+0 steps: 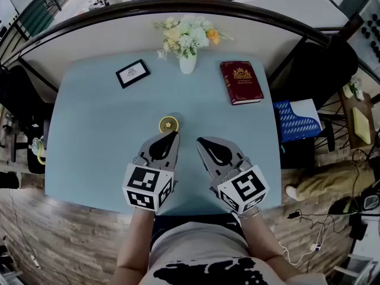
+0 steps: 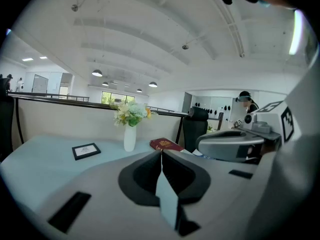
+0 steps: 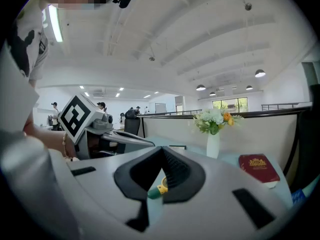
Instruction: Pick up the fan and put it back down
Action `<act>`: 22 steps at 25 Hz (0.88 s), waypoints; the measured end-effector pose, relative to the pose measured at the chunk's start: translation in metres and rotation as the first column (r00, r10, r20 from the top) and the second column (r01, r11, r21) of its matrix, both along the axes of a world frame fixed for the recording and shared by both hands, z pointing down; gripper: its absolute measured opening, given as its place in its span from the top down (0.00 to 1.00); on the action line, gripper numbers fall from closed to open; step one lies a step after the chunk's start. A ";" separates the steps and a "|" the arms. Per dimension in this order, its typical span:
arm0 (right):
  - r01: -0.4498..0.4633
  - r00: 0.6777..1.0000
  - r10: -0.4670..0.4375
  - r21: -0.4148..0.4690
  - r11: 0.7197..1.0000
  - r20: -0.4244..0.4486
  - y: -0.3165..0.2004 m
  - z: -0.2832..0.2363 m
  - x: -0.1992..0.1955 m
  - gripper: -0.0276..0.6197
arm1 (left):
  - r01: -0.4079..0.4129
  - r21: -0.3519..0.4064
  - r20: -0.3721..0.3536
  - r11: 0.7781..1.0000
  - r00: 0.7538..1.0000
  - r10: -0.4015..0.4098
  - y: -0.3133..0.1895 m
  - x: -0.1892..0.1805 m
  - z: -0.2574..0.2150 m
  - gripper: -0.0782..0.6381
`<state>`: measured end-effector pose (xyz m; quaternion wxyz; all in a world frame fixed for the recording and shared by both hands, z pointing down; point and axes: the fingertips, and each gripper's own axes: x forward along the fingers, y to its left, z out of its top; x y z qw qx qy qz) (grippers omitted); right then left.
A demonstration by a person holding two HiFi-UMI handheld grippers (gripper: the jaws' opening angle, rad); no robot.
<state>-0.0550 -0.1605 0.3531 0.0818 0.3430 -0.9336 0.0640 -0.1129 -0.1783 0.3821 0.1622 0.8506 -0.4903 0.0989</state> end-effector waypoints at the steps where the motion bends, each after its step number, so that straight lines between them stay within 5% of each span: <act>1: -0.003 1.000 0.003 0.003 1.000 0.005 0.001 -0.001 0.001 0.95 | -0.002 0.005 -0.004 1.000 1.000 0.003 0.001 0.001 -0.002 0.87; 12: -0.007 1.000 0.007 0.014 1.000 0.009 0.012 -0.003 0.006 0.95 | -0.065 0.087 -0.034 0.994 0.997 0.068 0.018 0.015 -0.018 0.88; 22: -0.005 1.000 0.005 -0.012 1.000 0.005 0.019 0.006 0.011 0.95 | -0.127 0.074 -0.029 0.989 0.991 0.129 0.031 0.026 -0.009 0.88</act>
